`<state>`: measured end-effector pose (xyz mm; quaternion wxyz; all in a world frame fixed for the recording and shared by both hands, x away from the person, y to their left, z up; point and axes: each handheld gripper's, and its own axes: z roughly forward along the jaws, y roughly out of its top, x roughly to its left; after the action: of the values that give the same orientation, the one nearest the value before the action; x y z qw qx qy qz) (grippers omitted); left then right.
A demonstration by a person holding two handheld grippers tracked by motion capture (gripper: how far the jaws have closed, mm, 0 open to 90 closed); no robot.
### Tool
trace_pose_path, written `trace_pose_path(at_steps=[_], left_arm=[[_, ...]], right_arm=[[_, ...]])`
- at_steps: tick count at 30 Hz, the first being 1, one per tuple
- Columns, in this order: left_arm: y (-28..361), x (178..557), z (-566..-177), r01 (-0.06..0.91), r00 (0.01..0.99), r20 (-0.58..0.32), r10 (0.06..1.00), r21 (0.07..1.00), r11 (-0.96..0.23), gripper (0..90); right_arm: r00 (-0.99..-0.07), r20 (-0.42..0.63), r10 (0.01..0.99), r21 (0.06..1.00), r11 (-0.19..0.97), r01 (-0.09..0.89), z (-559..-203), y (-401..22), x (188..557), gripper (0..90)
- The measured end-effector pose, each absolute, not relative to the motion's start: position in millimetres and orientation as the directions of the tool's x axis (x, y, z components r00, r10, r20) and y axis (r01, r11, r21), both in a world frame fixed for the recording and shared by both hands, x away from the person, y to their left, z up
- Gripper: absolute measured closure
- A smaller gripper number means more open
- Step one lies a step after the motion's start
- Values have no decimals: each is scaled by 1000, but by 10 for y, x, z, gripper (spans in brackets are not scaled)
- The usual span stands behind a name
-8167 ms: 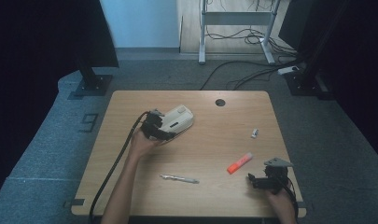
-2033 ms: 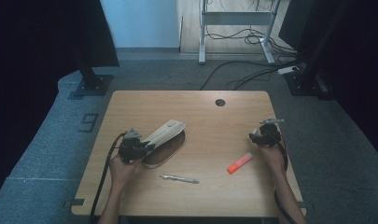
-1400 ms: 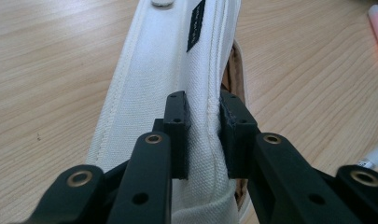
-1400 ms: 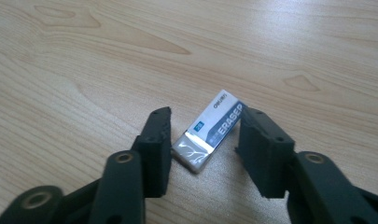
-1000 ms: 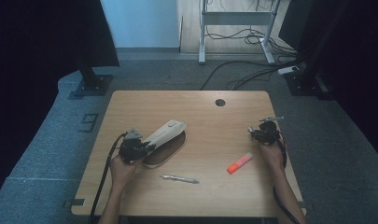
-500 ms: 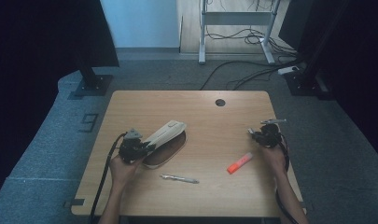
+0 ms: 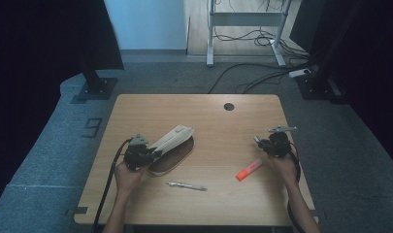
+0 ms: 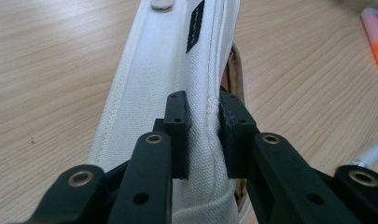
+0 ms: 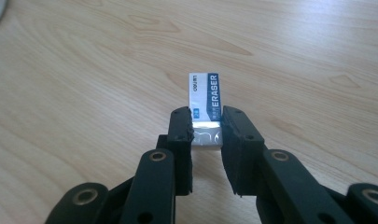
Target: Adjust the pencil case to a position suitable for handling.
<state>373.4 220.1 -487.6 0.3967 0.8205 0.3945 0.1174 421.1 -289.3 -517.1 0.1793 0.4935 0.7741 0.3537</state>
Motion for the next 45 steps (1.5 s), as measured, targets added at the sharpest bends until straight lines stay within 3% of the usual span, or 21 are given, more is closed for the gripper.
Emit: trace_pose_path(at_steps=[26,45], left_arm=[[2186,3727,-4897,560,670,-140,729,740,-373,752],[2198,3717,-4879,558,666,-139,732,745,-366,755]], right_arm=[[-581,77,810,746,340,573,-4984,-2420,4096,724],[-680,72,730,744,415,523,-4931,-1786,4178,724]])
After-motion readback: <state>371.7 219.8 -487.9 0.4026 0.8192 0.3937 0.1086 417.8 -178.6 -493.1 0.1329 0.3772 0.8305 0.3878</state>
